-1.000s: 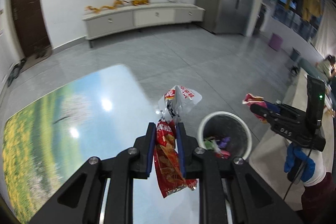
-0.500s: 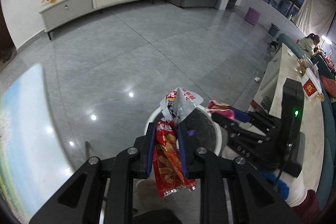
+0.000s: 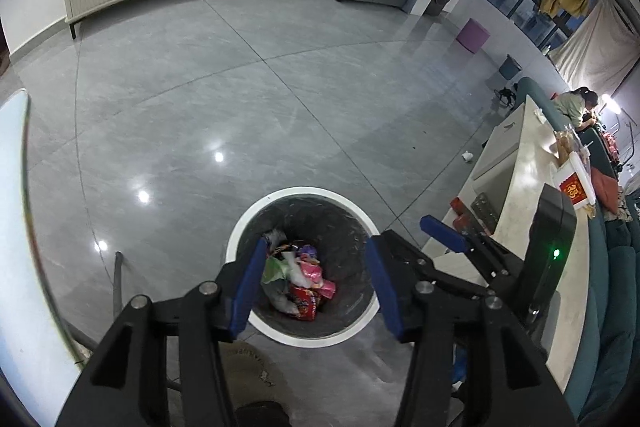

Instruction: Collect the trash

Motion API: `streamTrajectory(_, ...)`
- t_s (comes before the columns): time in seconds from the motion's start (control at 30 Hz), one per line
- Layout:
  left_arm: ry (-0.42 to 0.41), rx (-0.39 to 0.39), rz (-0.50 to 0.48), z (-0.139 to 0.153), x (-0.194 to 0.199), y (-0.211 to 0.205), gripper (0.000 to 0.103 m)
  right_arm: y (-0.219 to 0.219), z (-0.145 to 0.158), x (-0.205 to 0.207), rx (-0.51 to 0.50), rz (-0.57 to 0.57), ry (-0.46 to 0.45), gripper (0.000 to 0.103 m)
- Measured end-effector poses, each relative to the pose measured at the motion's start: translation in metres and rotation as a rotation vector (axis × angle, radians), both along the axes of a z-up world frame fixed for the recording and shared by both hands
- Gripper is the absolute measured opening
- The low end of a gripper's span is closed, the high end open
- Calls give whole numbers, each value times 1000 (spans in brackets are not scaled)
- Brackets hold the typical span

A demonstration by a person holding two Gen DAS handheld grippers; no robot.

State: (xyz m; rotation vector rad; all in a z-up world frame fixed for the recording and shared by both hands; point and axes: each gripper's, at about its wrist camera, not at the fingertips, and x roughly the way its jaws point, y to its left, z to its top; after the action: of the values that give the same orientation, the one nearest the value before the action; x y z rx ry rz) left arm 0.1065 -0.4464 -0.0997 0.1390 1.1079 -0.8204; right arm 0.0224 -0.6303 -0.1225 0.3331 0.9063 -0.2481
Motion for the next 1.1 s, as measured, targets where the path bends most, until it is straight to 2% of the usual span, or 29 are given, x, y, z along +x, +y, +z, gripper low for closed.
streamTrajectory(0.17,-71,12,55,15,-5,25,50,9,13,3,-4,-5,-20,59)
streamTrajectory(0.33,-179,14,162,43,-7,64,51,31,42,5,-25,12,-78,71)
streamTrajectory(0.47,-267,-3,274,64,-14,105,63,56,68,7,-36,46,-137,81)
streamTrajectory(0.53,-317,-12,328,75,-19,127,66,75,82,8,-47,77,-164,84)
streamTrajectory(0.6,-358,-20,377,84,-24,150,74,94,93,9,-65,109,-188,90)
streamTrajectory(0.77,-468,-36,499,108,-36,205,80,133,117,9,-111,160,-235,102)
streamTrajectory(0.9,-545,-44,598,123,-46,245,85,160,131,9,-136,185,-265,103)
streamTrajectory(1.1,-592,-65,707,137,-56,298,87,190,151,11,-161,202,-308,103)
